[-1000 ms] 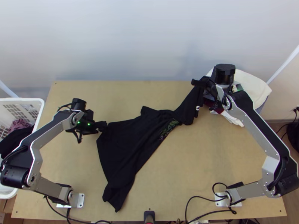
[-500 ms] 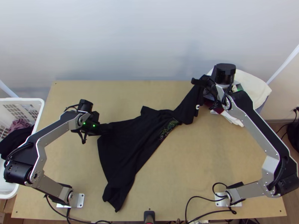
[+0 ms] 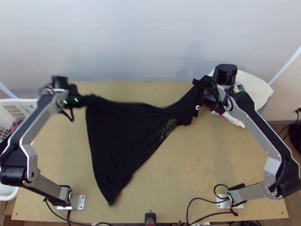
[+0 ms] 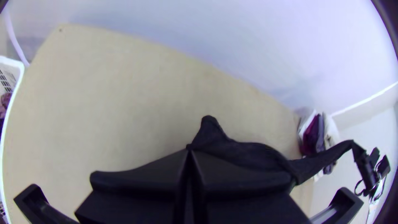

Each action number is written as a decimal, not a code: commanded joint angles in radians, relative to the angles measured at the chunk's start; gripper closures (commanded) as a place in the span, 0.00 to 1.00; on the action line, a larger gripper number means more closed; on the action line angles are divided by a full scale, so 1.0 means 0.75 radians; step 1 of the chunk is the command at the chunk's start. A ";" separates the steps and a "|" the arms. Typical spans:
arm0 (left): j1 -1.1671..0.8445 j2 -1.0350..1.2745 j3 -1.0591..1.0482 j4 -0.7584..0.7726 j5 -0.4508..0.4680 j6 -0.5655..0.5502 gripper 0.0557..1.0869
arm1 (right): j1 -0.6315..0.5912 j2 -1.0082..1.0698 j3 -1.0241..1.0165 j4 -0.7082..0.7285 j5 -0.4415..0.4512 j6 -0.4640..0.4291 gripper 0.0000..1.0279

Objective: Fold the t-shirt

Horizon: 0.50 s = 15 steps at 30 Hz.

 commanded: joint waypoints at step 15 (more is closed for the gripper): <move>-0.141 -0.136 -0.339 -0.267 -0.079 0.077 0.96 | 0.023 -0.016 -0.083 0.064 0.014 -0.007 0.97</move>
